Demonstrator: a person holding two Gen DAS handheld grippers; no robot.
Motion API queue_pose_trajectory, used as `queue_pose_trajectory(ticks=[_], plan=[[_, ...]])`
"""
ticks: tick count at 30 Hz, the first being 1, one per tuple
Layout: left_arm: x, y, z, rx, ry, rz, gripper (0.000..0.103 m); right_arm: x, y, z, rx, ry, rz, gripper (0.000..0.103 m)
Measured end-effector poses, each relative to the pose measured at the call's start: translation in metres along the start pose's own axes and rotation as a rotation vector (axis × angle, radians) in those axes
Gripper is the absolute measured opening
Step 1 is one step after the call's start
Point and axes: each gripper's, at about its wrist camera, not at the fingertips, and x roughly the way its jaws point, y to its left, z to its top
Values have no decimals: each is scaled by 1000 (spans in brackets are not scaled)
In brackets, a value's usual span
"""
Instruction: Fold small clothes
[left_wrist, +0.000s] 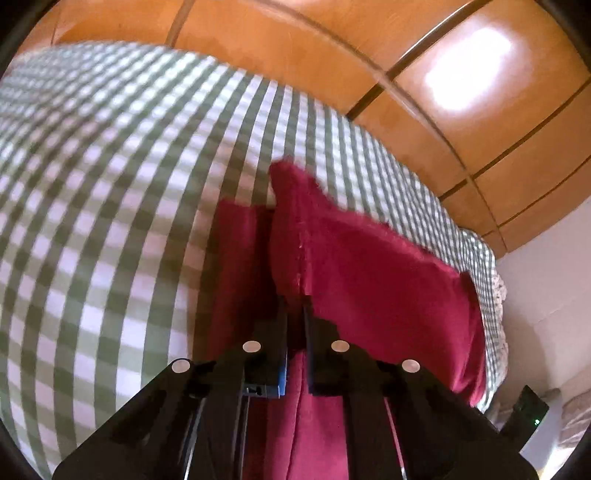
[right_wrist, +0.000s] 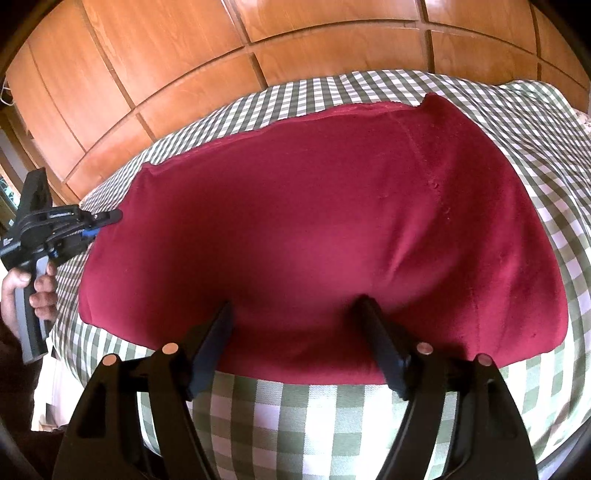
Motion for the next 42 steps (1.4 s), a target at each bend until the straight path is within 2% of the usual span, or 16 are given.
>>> queue_pose_trajectory(ticks=[3, 5, 8, 11, 13, 14, 15, 17, 21, 28, 31, 32, 34, 39, 40, 42], plan=[[-15, -13, 4, 55, -94, 11, 6, 0, -1, -1, 2, -4, 2, 73], [-4, -11, 2, 76, -74, 95, 6, 1, 0, -1, -4, -4, -2, 74], [25, 2, -11, 70, 18, 189, 6, 1, 0, -2, -15, -7, -2, 74], [23, -7, -18, 99, -20, 244, 9, 0, 0, 0, -25, 6, 6, 74], [16, -19, -18, 112, -36, 284, 14, -6, -3, 5, -16, 20, 39, 74], [10, -27, -18, 133, -65, 304, 24, -10, -6, 8, 0, 17, 61, 74], [2, -33, -19, 152, -97, 310, 40, -18, -12, 13, 26, -2, 92, 73], [-10, -46, -22, 184, -150, 285, 56, -30, -20, 23, 46, -48, 92, 73], [-15, -74, -36, 280, -184, 256, 57, -37, -41, 52, 81, -106, 52, 73], [17, -70, -44, 281, -77, 274, 57, -6, -91, 110, 166, -96, -25, 72], [31, -58, -46, 269, -36, 307, 57, 18, -128, 118, 249, -61, -78, 62], [33, -57, -47, 276, -41, 314, 57, 24, -138, 118, 279, -52, -73, 53], [36, -57, -48, 290, -45, 328, 57, 25, -152, 114, 299, -84, -42, 49], [33, -65, -49, 274, -62, 369, 57, 19, -148, 107, 277, -107, -40, 51], [29, -71, -50, 278, -72, 385, 60, 14, -146, 107, 271, -104, -40, 52], [21, -76, -52, 280, -99, 382, 76, 0, -137, 104, 263, -107, -28, 68]])
